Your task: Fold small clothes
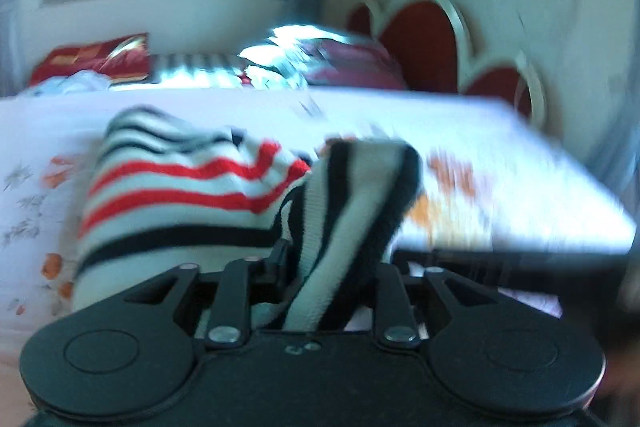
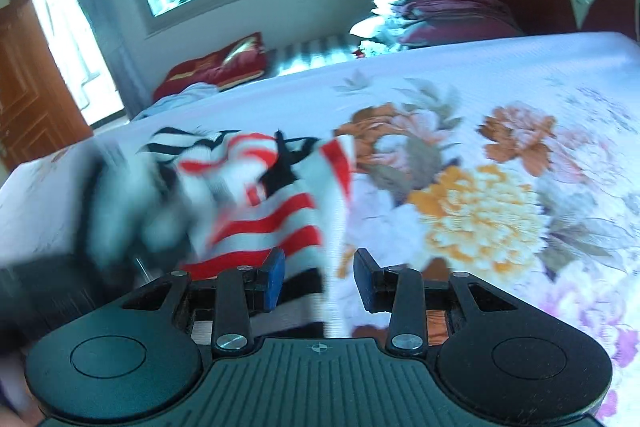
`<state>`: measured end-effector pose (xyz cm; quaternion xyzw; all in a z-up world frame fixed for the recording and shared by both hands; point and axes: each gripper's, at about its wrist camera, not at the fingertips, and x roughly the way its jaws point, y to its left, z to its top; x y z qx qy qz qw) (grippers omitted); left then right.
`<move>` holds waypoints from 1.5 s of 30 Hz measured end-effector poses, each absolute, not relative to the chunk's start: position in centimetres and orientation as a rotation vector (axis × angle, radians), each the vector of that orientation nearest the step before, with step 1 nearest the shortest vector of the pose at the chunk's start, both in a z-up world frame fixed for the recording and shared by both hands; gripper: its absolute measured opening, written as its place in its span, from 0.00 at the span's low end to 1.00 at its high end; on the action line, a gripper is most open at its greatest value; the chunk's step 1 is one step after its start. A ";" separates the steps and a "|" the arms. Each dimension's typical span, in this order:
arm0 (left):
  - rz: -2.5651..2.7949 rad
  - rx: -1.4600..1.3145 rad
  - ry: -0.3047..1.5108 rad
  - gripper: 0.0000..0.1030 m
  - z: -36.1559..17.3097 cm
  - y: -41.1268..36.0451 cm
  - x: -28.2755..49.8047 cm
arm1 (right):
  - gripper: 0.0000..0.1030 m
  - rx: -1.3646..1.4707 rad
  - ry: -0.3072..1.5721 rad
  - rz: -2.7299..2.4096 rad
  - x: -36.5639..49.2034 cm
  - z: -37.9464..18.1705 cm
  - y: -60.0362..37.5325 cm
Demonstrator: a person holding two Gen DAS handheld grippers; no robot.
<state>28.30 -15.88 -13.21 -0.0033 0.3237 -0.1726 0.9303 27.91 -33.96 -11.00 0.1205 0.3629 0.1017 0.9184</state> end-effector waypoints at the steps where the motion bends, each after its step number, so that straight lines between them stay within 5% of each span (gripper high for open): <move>1: -0.356 0.051 0.668 0.29 -13.6 -16.4 27.7 | 0.37 0.263 0.741 0.212 27.8 -10.8 -34.5; 5: -0.411 0.116 0.646 0.62 -13.4 -16.1 24.9 | 0.37 0.345 0.725 0.256 28.0 -9.6 -35.4; 15: -0.282 -0.052 0.623 0.62 -9.3 -7.9 21.8 | 0.38 0.502 0.857 0.389 32.7 -11.2 -33.2; 18: -0.196 -0.086 0.633 0.61 -9.1 -5.3 22.3 | 0.58 0.573 0.895 0.410 34.1 -11.9 -33.3; 23: -0.122 -0.136 0.652 0.60 -9.2 -2.7 23.6 | 0.58 0.491 0.909 0.433 35.6 -11.9 -31.7; 25: -0.118 -0.142 0.656 0.60 -8.9 -2.4 24.0 | 0.29 0.453 0.908 0.433 35.8 -11.9 -31.0; 28: -0.122 -0.150 0.675 0.60 -9.0 -2.3 24.9 | 0.21 0.455 0.895 0.445 35.3 -11.8 -30.7; 37: -0.177 -0.158 0.662 0.60 -9.5 -4.4 27.6 | 0.18 0.244 0.645 0.404 31.2 -7.6 -30.8; 45: -0.230 -0.147 0.703 0.61 -11.4 -6.4 28.1 | 0.18 0.326 0.742 0.302 30.9 -12.6 -33.7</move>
